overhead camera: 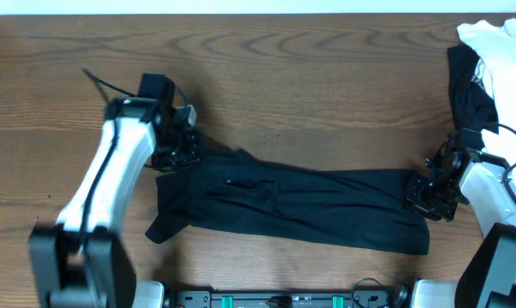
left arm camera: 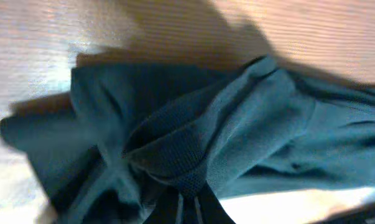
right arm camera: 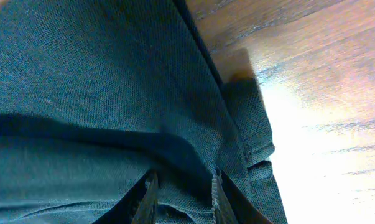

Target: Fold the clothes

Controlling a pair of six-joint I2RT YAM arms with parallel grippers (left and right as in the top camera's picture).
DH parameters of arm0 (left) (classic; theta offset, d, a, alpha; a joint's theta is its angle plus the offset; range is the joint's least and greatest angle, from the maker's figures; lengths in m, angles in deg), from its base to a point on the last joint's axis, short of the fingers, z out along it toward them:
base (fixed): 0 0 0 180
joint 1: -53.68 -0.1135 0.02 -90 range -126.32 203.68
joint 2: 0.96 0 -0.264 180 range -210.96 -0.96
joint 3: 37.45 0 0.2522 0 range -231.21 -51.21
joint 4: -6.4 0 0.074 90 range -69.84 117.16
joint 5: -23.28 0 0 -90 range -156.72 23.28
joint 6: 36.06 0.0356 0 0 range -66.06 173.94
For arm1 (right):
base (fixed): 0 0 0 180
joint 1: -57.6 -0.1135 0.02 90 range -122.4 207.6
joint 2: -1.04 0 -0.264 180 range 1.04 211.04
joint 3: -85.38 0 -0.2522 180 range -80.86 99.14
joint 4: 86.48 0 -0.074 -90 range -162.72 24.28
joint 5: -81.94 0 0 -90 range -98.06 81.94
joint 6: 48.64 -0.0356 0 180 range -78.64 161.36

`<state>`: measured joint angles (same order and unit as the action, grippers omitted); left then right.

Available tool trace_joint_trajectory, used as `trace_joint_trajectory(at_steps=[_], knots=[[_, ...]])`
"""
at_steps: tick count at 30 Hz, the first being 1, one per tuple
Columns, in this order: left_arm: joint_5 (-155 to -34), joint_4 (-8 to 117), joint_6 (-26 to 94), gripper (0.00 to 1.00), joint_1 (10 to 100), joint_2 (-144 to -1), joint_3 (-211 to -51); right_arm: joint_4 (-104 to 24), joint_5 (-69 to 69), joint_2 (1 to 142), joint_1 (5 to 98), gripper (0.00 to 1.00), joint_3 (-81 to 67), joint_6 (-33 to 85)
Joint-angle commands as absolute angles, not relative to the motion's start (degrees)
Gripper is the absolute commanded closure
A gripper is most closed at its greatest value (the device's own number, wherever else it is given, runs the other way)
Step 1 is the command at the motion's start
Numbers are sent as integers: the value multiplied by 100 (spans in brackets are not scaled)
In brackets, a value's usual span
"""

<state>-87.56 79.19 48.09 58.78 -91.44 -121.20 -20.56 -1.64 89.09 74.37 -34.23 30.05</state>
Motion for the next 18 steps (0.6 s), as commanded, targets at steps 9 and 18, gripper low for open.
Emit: trace_joint_trajectory(at_steps=[9,18], knots=[[-8774,8917,4919,94,5876,-8599,-12029,-2067,-223,8815,7442,72,-3460,3070],[-8761,8911,4921,75,5874,-8599,-11465,-2062,-221,8815,7442,72,-3460,3070]])
